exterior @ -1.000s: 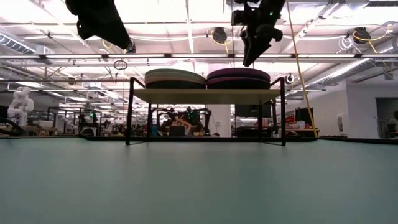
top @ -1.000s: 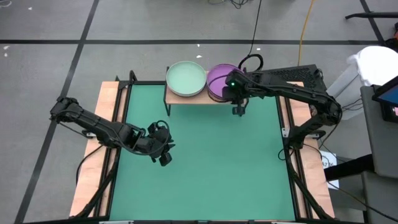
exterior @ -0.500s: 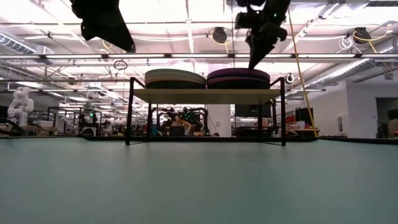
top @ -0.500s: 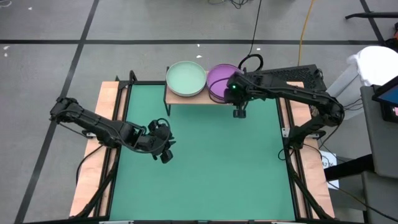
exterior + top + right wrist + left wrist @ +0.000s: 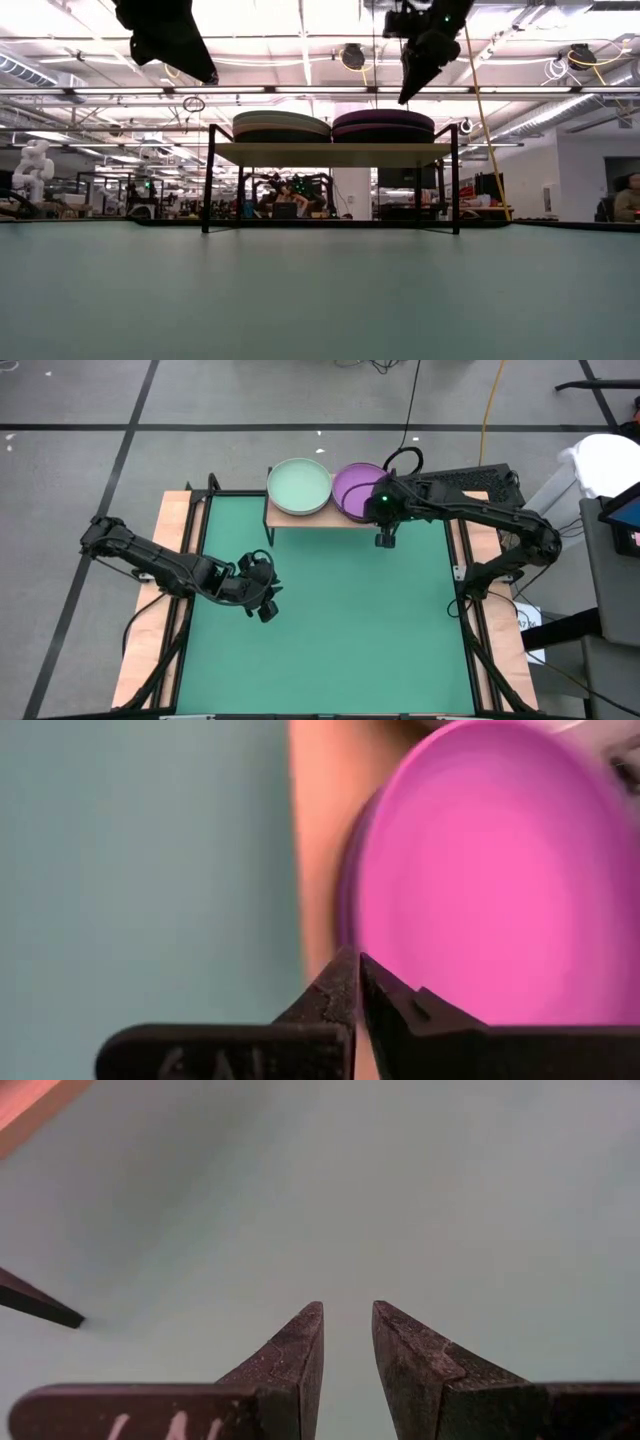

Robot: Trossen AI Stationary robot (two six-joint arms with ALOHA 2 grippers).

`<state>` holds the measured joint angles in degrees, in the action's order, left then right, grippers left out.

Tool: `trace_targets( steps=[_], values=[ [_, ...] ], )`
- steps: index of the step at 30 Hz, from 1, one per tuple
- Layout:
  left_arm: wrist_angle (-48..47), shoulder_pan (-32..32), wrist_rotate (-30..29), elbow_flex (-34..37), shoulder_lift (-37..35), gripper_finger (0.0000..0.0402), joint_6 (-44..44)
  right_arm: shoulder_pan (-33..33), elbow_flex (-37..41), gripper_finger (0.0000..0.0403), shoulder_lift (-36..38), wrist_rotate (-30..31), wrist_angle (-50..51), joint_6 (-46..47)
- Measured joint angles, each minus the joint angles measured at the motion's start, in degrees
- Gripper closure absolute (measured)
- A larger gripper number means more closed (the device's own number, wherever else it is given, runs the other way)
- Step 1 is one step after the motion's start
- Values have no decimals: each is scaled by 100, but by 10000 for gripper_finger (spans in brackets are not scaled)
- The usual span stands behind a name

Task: Place and stack plates onto a shelf
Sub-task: Stack the purple plate on top of the dark blue plate on the shelf, then return to Home Position

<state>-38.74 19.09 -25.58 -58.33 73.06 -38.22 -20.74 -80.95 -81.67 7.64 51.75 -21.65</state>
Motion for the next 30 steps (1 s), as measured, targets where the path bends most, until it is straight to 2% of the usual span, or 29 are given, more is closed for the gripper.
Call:
trace_targets(
  steps=[4, 20, 30],
  values=[
    [4, 0, 0, 0, 0, 307, 26, -10, -4, 402, 143, 307, -148, -3],
    [4, -177, 2, 0, 0, 307, 187, -157, 590, 403, 153, 278, -410, -44],
    [2, -188, 7, 0, 0, 307, 240, -156, 590, 403, 645, 446, -479, 59]
  ],
)
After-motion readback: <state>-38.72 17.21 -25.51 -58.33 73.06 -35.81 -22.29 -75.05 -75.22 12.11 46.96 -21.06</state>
